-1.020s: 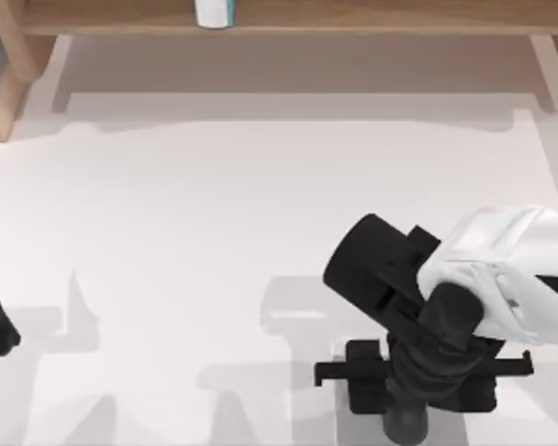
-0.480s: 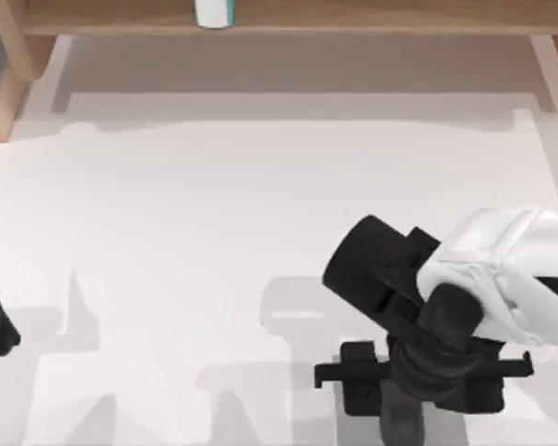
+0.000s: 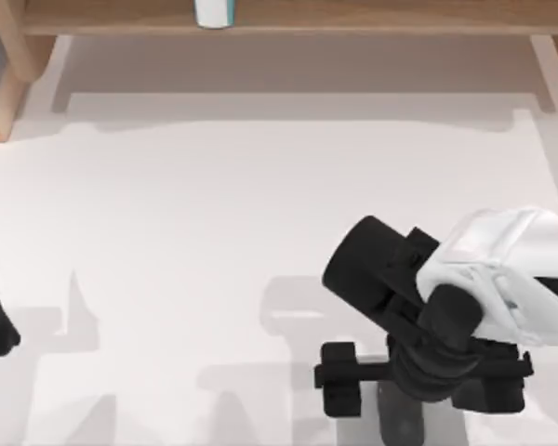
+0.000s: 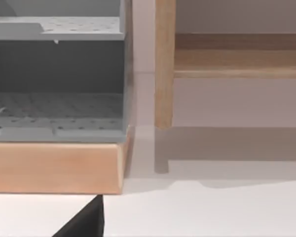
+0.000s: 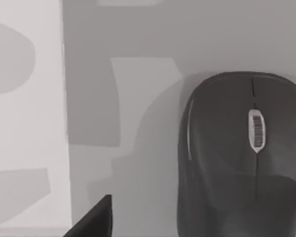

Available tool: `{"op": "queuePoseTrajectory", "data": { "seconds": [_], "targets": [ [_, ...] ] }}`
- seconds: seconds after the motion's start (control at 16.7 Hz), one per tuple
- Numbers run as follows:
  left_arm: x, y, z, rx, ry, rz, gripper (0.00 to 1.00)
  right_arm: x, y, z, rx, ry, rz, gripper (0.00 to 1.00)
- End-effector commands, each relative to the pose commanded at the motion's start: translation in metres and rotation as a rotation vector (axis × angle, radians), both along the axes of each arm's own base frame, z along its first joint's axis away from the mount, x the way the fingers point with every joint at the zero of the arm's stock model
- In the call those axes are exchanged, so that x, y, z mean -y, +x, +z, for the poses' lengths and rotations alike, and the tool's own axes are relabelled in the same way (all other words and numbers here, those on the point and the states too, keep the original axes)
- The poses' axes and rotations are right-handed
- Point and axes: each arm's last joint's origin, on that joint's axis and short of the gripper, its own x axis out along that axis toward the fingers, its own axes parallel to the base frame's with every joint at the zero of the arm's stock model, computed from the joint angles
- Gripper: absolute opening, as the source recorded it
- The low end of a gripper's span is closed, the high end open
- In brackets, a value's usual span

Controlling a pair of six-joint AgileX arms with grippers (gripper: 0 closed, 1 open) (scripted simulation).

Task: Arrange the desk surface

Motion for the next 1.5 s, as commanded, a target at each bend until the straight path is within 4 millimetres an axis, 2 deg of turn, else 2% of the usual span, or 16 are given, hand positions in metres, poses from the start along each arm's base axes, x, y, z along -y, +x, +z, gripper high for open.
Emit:
{"op": "queuePoseTrajectory", "data": {
  "seconds": [0.24,0.36,0.54,0.66,0.9,1.08,1.26,1.5],
  "targets": [
    [0.0,0.0,0.0,0.0,0.0,0.0,1.0,0.0,0.0,0.0,0.001,0.001,-0.001,1.0],
    [0.0,0.0,0.0,0.0,0.0,0.0,1.0,0.005,0.007,0.003,0.026,0.018,-0.01,1.0],
    [0.0,0.0,0.0,0.0,0.0,0.0,1.0,0.025,0.033,0.013,0.135,0.079,-0.039,1.0],
    [0.0,0.0,0.0,0.0,0.0,0.0,1.0,0.049,0.055,0.022,0.252,0.12,-0.06,1.0],
    [0.0,0.0,0.0,0.0,0.0,0.0,1.0,0.118,0.098,0.045,0.576,0.128,-0.088,1.0],
    [0.0,0.0,0.0,0.0,0.0,0.0,1.0,0.183,0.116,0.061,0.845,0.01,-0.083,1.0],
    [0.0,0.0,0.0,0.0,0.0,0.0,1.0,0.25,0.117,0.069,1.059,-0.223,-0.049,1.0],
    [0.0,0.0,0.0,0.0,0.0,0.0,1.0,0.325,0.095,0.064,1.182,-0.633,0.049,1.0]
  ]
}}
